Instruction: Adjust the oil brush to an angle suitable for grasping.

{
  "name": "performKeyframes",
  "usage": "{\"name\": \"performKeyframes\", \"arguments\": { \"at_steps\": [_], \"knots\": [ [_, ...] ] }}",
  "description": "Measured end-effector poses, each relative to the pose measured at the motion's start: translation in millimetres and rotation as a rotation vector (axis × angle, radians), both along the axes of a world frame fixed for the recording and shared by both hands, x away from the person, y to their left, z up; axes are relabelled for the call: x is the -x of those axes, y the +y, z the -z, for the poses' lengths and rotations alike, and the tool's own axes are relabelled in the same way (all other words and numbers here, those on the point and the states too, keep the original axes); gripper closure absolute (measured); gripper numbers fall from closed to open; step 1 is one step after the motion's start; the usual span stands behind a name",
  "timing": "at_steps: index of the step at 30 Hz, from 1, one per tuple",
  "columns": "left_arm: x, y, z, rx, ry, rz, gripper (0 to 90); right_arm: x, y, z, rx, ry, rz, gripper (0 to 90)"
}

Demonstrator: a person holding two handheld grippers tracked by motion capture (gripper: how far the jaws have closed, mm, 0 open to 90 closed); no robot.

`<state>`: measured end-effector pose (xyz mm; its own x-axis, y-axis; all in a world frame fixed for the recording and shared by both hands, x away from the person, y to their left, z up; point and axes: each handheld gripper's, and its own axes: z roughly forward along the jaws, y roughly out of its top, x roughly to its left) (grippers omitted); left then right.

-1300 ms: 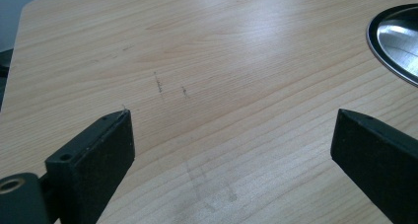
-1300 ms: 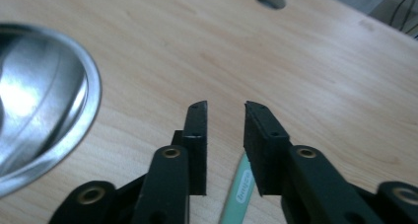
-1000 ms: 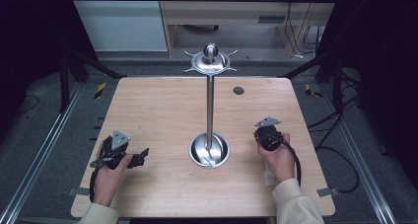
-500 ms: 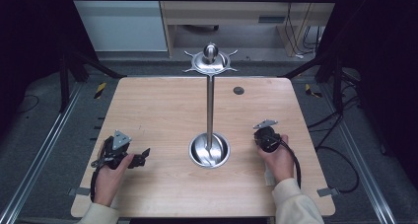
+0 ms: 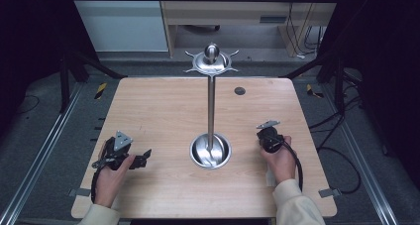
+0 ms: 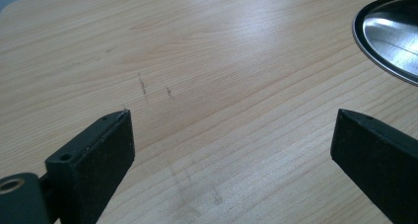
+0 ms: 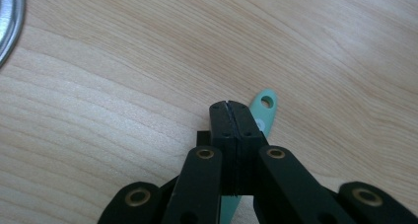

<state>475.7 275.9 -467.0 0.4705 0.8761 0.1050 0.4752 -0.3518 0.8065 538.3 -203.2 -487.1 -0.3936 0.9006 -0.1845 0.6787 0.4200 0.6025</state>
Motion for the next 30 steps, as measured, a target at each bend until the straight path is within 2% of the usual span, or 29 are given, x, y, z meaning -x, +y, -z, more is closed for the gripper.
{"name": "performKeyframes", "arguments": {
  "at_steps": [4,7,9,13,16,19,23,25,30],
  "knots": [
    [0.0,-0.5,0.2,-0.005,0.002,0.003,2.7,0.3,-2.5,-0.6,-0.012,0.007,0.012,89.4],
    [2.2,-1.2,1.3,-0.009,0.005,-0.003,2.6,4.4,-3.6,-6.5,-0.068,-0.010,0.017,87.1],
    [5.0,-2.2,3.0,-0.017,0.013,-0.002,2.6,9.1,-2.5,-12.2,-0.085,-0.023,0.024,83.8],
    [10.1,-5.4,3.3,-0.038,0.005,0.001,2.5,18.7,1.7,-22.1,-0.083,-0.010,0.033,74.1],
    [12.0,-5.9,1.4,-0.030,-0.012,-0.011,2.7,24.0,3.3,-28.9,-0.066,0.008,0.057,64.4],
    [11.5,-6.9,3.1,-0.027,0.006,-0.006,2.8,28.5,3.3,-38.9,-0.046,0.014,0.075,61.5],
    [11.0,-11.0,5.3,-0.040,0.038,0.015,2.8,31.8,3.7,-48.7,-0.035,0.063,0.099,55.3],
    [11.3,-13.6,5.7,-0.051,0.047,0.025,2.8,32.0,3.0,-49.6,-0.075,0.108,0.110,55.2],
    [13.4,-15.7,5.3,-0.061,0.052,0.035,2.8,33.6,2.9,-47.0,-0.058,0.189,0.144,57.8]
  ]
}}
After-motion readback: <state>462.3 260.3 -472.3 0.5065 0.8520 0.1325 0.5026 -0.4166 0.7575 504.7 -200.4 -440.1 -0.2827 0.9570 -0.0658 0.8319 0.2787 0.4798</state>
